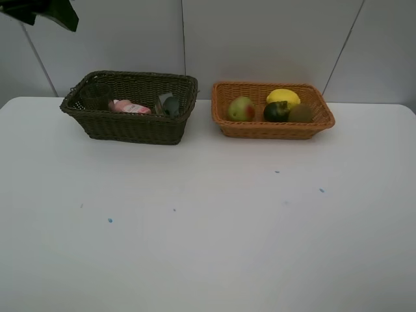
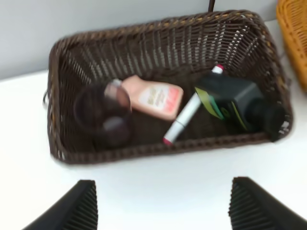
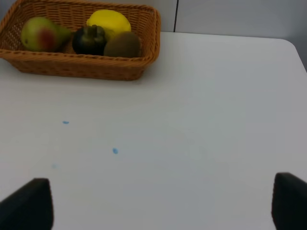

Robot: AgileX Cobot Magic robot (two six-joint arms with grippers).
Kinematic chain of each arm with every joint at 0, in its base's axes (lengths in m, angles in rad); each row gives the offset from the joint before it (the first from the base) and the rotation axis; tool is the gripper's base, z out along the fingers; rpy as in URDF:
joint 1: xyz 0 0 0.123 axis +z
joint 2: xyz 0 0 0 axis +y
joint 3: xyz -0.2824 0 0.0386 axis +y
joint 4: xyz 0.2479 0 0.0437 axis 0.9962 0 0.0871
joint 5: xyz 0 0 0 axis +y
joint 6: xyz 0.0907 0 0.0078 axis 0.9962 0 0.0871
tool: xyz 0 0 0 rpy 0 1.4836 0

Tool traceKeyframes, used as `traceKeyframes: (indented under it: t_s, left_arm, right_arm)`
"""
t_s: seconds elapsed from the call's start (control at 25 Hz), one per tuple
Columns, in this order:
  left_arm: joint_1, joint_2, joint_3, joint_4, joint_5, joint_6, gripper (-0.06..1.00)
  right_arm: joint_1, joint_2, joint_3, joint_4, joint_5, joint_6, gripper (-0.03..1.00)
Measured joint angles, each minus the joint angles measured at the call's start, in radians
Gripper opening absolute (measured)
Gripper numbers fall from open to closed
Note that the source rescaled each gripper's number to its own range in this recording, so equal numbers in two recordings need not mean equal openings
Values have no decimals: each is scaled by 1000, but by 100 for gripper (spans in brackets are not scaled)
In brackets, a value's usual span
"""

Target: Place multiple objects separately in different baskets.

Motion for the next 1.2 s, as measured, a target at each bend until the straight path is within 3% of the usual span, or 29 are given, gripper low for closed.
traceKeyframes:
  t_s: [0.16,0.6,0.84,1.2]
  left_arm:
    - [0,-218,131,-1,43,-65,73]
    - [0,-675,331,13,226,-67,73]
    - [0,-905,400,9,333,39,73]
    - [0,-1120,565,-55,329,60,73]
  right_arm:
    - [0,0,0,0,0,0,100]
    - [0,0,0,0,0,0,100]
    - [0,0,0,0,0,0,100]
    - [0,0,0,0,0,0,100]
